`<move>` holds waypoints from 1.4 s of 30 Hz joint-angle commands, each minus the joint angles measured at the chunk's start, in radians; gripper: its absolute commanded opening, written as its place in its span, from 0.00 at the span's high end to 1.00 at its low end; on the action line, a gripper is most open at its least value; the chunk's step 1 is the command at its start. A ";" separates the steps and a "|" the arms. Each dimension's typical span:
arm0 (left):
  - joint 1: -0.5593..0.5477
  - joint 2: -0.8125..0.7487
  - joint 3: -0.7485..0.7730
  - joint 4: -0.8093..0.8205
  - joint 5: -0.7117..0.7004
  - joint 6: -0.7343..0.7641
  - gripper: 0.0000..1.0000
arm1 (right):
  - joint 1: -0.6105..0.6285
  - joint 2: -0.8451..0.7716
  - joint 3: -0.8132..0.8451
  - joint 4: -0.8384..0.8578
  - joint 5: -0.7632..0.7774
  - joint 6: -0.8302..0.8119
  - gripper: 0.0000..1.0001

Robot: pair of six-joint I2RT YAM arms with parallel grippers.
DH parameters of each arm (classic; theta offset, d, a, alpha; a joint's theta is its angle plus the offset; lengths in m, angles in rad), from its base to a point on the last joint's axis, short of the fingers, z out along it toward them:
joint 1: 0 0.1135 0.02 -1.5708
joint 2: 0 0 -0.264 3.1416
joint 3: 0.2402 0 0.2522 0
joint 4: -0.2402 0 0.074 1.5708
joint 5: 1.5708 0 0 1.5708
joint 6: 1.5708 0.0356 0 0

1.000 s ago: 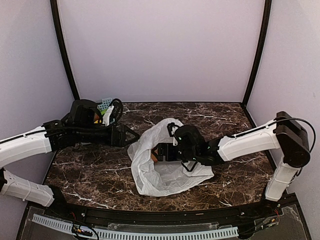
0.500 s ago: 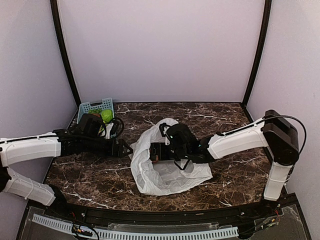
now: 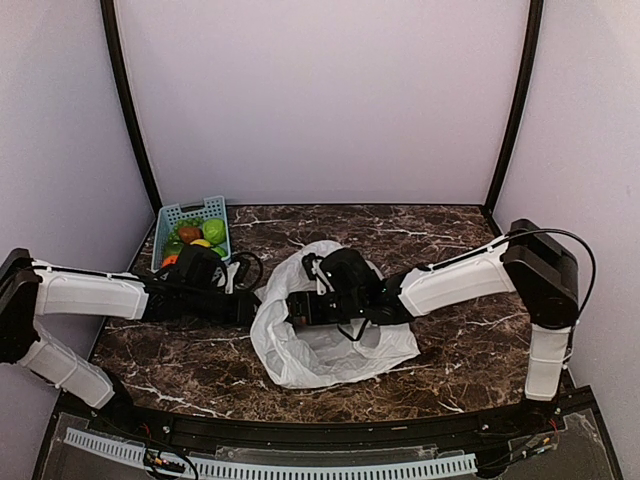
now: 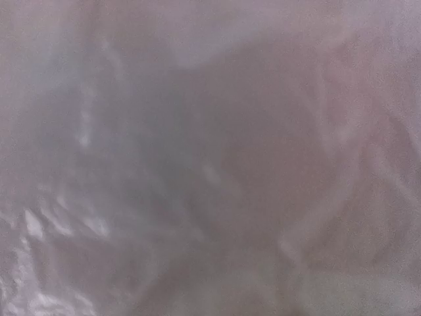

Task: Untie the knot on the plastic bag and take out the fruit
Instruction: Pick up the fake fruit from the takeout bag.

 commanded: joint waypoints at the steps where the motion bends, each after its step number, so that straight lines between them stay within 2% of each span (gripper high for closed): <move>1: 0.009 0.043 -0.035 0.088 0.012 0.005 0.62 | 0.015 0.037 0.044 -0.004 -0.052 -0.022 0.13; 6: 0.012 0.068 -0.034 0.082 -0.001 0.014 0.85 | 0.014 0.052 0.059 -0.013 -0.061 -0.021 0.13; 12: 0.014 0.041 -0.048 0.042 -0.053 0.024 0.97 | 0.014 0.055 0.061 -0.018 -0.060 -0.021 0.13; 25: 0.015 0.072 -0.101 0.077 -0.048 0.015 0.99 | 0.017 0.111 0.106 -0.013 -0.110 -0.022 0.11; 33: 0.015 0.123 -0.092 0.107 -0.007 0.025 0.99 | 0.017 0.162 0.150 -0.019 -0.138 -0.024 0.14; 35: 0.015 0.128 -0.092 0.112 -0.002 0.023 0.99 | 0.018 0.163 0.152 -0.020 -0.137 -0.023 0.17; 42: 0.015 0.090 -0.089 0.092 -0.030 0.029 0.99 | 0.018 0.077 0.083 -0.004 -0.077 -0.024 0.44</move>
